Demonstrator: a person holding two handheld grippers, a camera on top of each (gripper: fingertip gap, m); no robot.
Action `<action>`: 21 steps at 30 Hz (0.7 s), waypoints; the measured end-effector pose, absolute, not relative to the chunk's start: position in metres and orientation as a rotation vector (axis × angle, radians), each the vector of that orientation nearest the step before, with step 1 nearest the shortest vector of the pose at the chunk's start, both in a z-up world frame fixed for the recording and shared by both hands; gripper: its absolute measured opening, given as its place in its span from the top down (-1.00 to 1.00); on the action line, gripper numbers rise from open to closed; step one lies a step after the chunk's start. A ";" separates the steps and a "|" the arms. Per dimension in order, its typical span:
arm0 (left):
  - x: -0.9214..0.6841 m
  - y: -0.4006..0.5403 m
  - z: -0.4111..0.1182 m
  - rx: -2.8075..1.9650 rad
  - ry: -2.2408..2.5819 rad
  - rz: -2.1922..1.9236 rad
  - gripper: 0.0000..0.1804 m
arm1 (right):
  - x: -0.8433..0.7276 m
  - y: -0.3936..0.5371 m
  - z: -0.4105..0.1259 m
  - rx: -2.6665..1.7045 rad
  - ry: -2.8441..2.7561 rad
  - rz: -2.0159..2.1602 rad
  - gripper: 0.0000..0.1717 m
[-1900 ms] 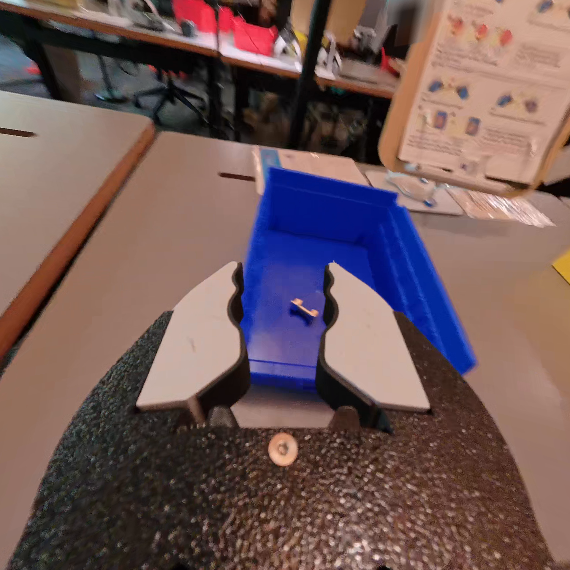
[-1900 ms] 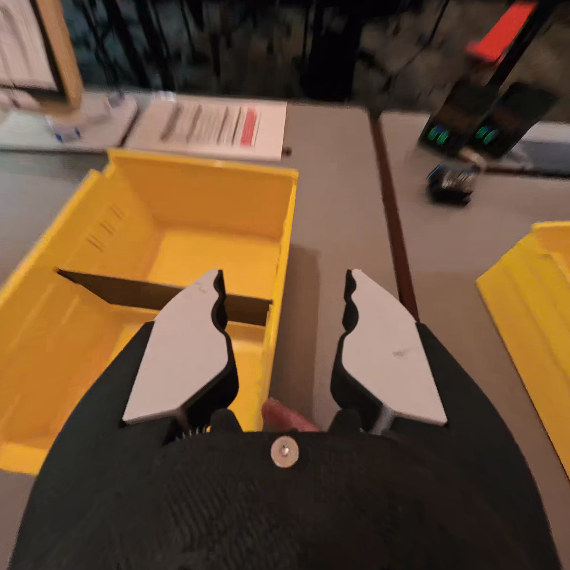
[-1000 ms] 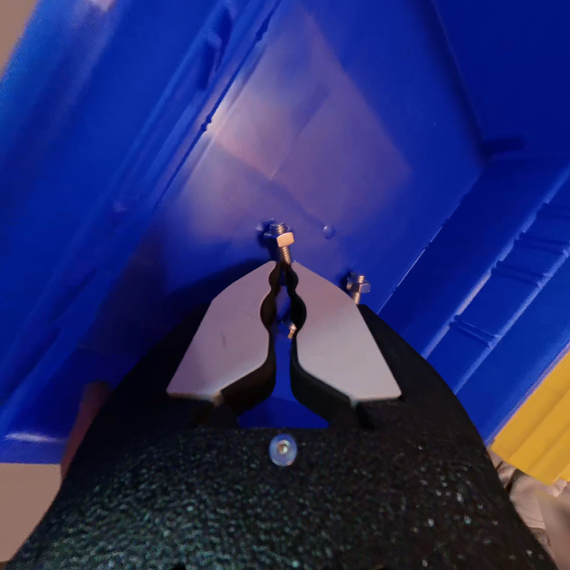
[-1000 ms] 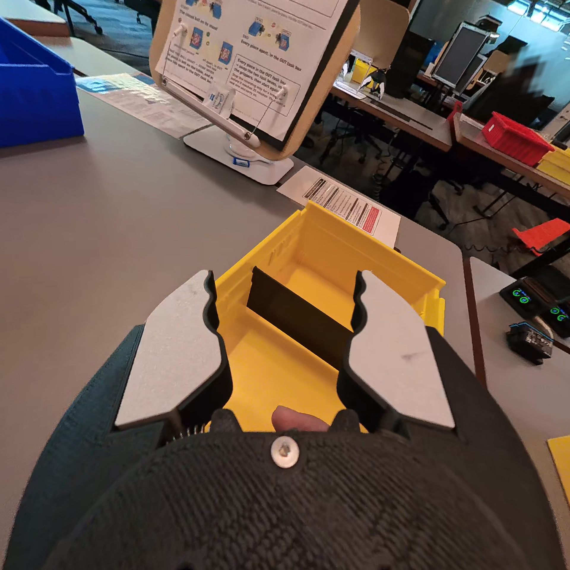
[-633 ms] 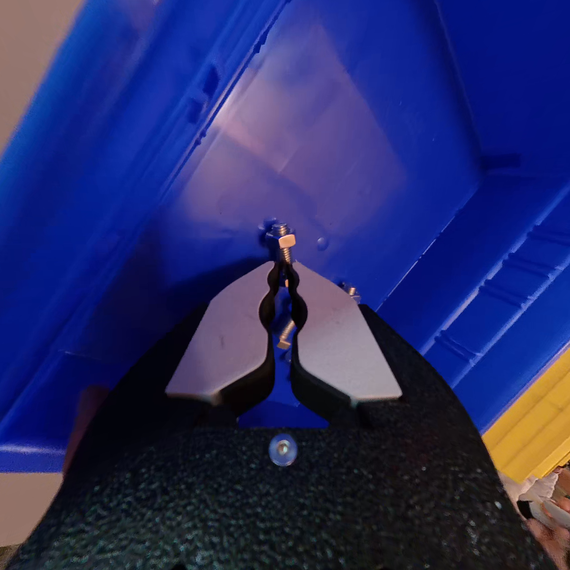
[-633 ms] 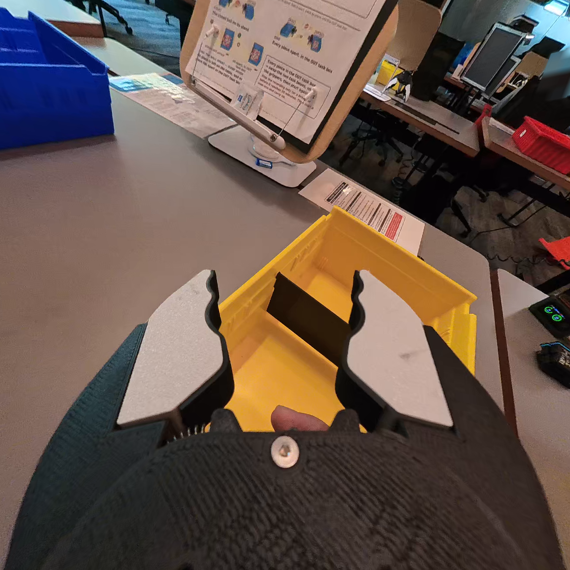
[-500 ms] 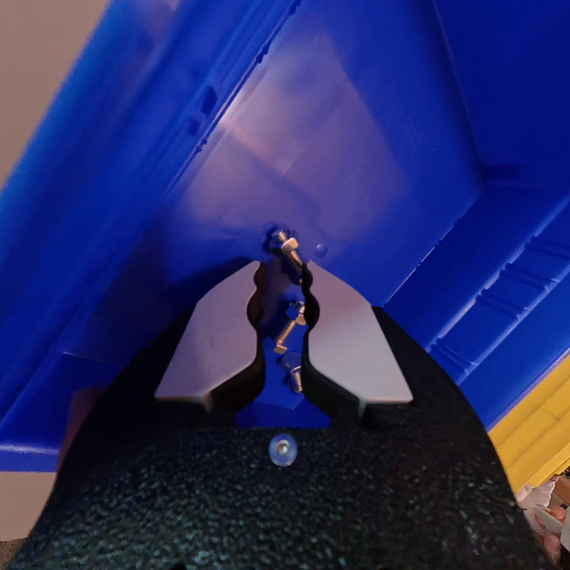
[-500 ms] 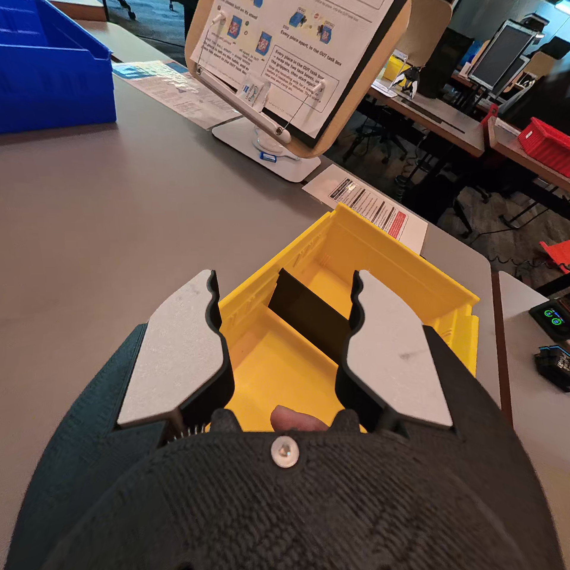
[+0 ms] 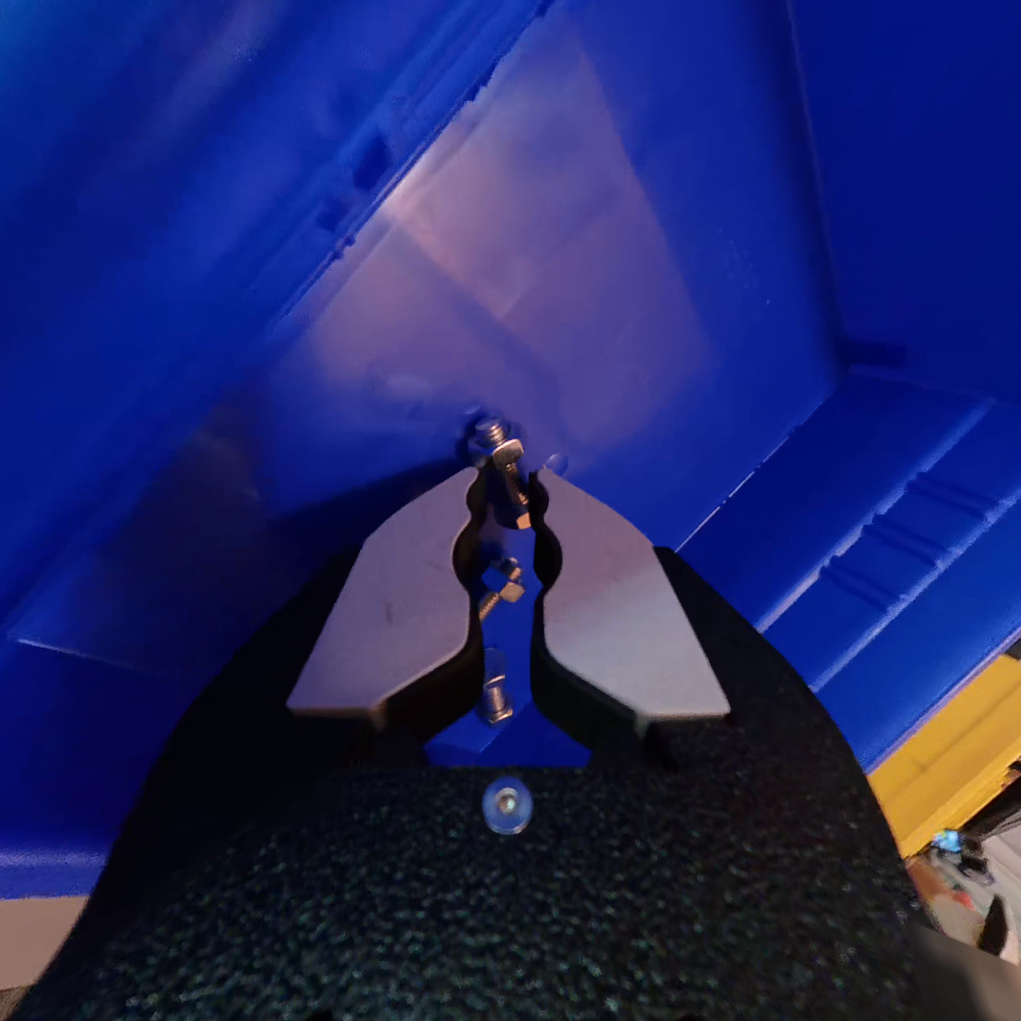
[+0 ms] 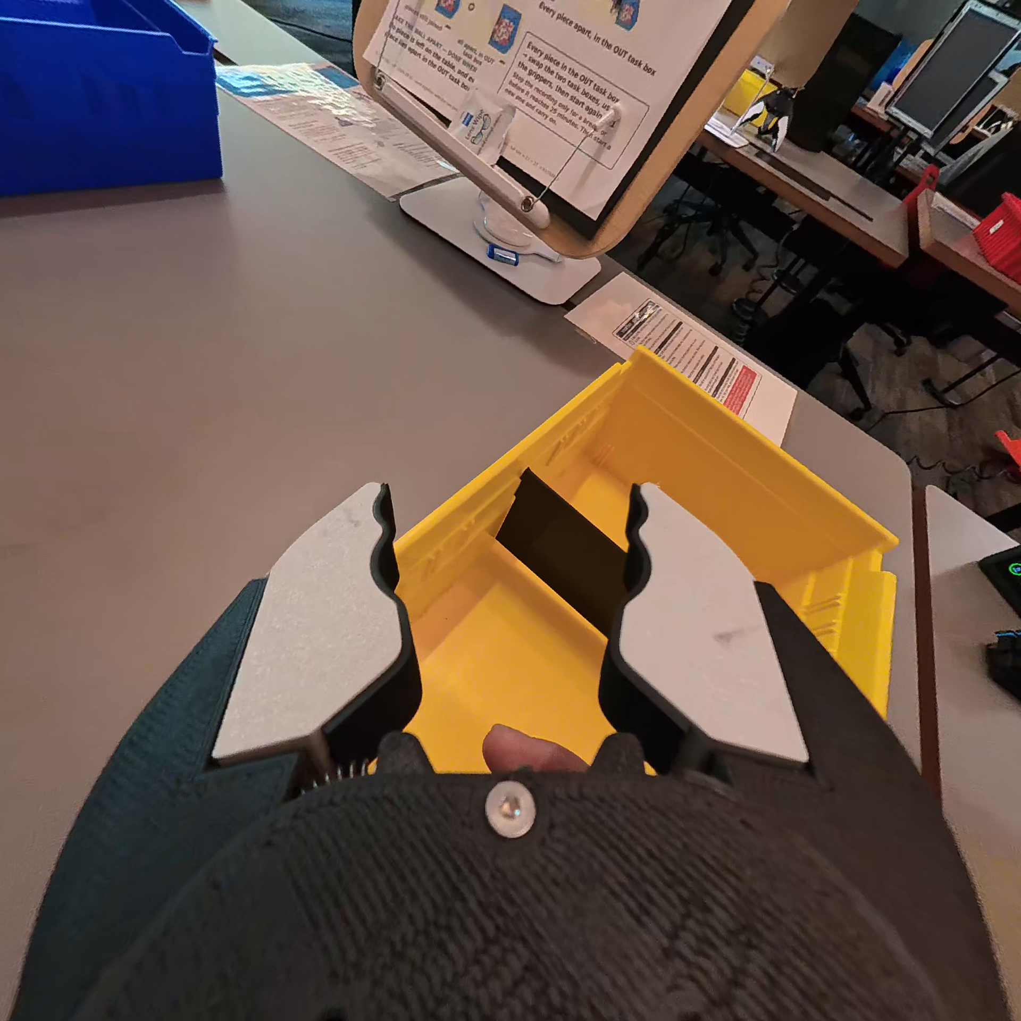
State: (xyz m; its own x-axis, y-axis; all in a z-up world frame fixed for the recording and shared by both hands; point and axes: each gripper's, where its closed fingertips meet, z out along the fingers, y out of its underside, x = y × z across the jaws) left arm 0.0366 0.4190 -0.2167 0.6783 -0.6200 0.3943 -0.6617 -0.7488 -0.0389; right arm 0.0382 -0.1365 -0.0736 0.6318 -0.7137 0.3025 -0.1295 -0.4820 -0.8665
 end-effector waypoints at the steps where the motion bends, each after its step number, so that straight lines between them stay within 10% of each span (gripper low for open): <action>1: 0.035 0.418 -0.217 2.750 -1.142 0.555 0.87 | 0.038 -0.136 -0.075 -1.974 0.666 -0.832 0.06; 21: 0.020 0.424 -0.221 2.237 -2.314 -0.006 0.89 | 0.011 -0.053 -0.051 -1.788 0.515 -0.607 0.02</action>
